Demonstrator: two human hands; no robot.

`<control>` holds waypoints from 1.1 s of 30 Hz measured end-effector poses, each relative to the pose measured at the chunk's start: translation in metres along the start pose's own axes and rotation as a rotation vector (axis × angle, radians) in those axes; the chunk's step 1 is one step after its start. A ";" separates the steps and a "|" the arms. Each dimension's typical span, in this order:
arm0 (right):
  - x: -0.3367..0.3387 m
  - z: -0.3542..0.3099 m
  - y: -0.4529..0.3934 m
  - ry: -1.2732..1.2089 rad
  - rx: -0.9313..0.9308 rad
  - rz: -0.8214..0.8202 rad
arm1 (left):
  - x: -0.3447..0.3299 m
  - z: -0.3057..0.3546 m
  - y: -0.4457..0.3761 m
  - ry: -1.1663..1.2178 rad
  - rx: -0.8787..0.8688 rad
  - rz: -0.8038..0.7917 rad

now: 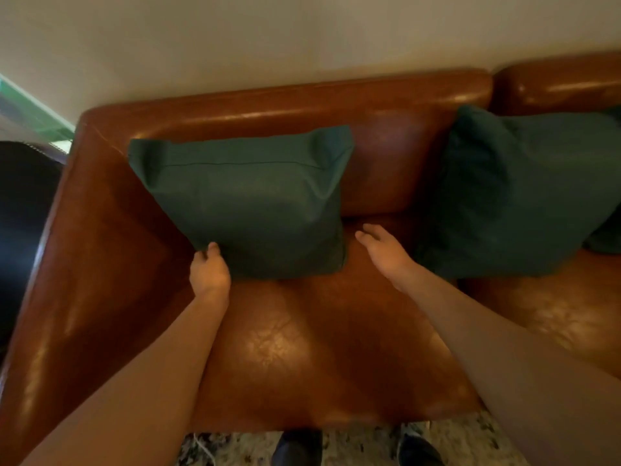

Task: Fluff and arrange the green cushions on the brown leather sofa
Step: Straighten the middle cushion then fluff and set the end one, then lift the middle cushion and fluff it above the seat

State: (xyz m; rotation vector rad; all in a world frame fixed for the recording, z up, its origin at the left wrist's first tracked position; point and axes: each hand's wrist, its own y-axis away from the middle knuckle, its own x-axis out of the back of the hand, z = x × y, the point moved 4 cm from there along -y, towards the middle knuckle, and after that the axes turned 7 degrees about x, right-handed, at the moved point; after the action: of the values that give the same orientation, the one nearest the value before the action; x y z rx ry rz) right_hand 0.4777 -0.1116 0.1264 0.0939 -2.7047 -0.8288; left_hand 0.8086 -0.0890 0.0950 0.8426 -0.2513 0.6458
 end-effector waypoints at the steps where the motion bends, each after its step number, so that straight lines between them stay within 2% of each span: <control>1: 0.013 0.012 0.005 0.014 -0.016 0.000 | -0.012 -0.011 0.007 -0.036 0.004 -0.021; 6: 0.097 0.062 0.030 0.073 -0.024 -0.018 | -0.091 -0.044 0.083 -0.174 -0.014 -0.157; 13: 0.207 0.108 0.055 -0.002 -0.105 0.017 | -0.201 -0.038 0.217 -0.324 -0.062 -0.414; 17: 0.238 0.123 0.055 -0.035 -0.158 0.060 | -0.249 -0.027 0.248 -0.352 -0.100 -0.504; 21: 0.256 0.135 0.050 -0.060 -0.201 0.091 | -0.286 -0.018 0.254 -0.332 -0.057 -0.537; 25: 0.287 0.149 0.035 -0.134 -0.252 0.198 | -0.312 -0.002 0.247 -0.291 -0.023 -0.548; 28: 0.315 0.152 0.026 -0.180 -0.270 0.312 | -0.326 0.019 0.245 -0.253 -0.061 -0.529; 33: 0.381 0.134 0.003 -0.205 -0.080 0.605 | -0.359 0.075 0.251 -0.133 -0.191 -0.501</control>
State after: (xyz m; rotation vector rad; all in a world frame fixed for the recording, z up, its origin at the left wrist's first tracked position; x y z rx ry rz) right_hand 0.0745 -0.0950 0.1276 -0.8231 -2.6295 -0.7767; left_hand 0.3746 -0.1769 0.1355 0.7266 -0.2072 0.0953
